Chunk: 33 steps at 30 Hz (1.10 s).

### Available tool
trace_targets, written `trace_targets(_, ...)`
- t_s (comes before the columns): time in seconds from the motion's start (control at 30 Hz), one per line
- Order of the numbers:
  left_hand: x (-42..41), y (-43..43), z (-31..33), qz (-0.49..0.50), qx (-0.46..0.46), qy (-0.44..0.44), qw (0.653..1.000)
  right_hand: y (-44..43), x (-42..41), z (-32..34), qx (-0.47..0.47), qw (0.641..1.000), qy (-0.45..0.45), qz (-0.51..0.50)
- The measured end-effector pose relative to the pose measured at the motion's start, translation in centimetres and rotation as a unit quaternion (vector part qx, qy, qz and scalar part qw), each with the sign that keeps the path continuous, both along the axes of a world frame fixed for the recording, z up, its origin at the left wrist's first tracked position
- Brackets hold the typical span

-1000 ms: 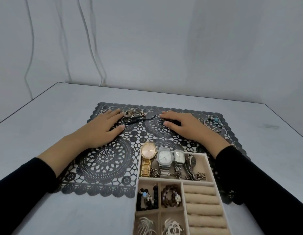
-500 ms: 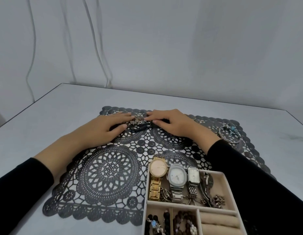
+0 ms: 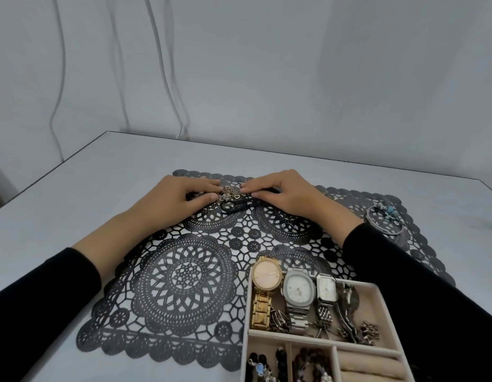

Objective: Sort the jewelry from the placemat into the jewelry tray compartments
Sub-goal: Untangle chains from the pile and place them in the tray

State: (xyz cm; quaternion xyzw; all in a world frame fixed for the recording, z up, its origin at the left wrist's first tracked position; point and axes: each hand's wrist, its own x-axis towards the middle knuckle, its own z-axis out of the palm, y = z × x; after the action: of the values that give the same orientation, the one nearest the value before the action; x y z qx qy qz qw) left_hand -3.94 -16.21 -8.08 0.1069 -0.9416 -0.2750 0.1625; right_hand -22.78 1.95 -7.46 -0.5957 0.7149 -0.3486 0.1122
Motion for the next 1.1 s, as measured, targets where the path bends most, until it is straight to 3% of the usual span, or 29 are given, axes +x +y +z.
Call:
trace_targets(0.23, 0.2, -0.9, 0.2, 0.021, 0.026, 0.015, 0.999, 0.5, -0.8, 0.6, -0.012, 0.998, -0.009, -0.055)
trace_targets(0.6, -1.4, -0.3, 0.5, -0.023, 0.025, 0.0, 0.999, -0.6, 0.3, 0.0, -0.046, 0.999, 0.013, -0.011)
trace_targets(0.9, -0.7, -1.1, 0.7, 0.028, 0.053, 0.003, 0.998, 0.0, -0.5, 0.4, -0.016, 0.999, 0.011, -0.034)
trace_targets(1.1, -0.9, -0.8, 0.9, 0.031, 0.05, 0.008, 0.998, -0.4, 0.2, -0.1, -0.044, 0.999, 0.016, -0.009)
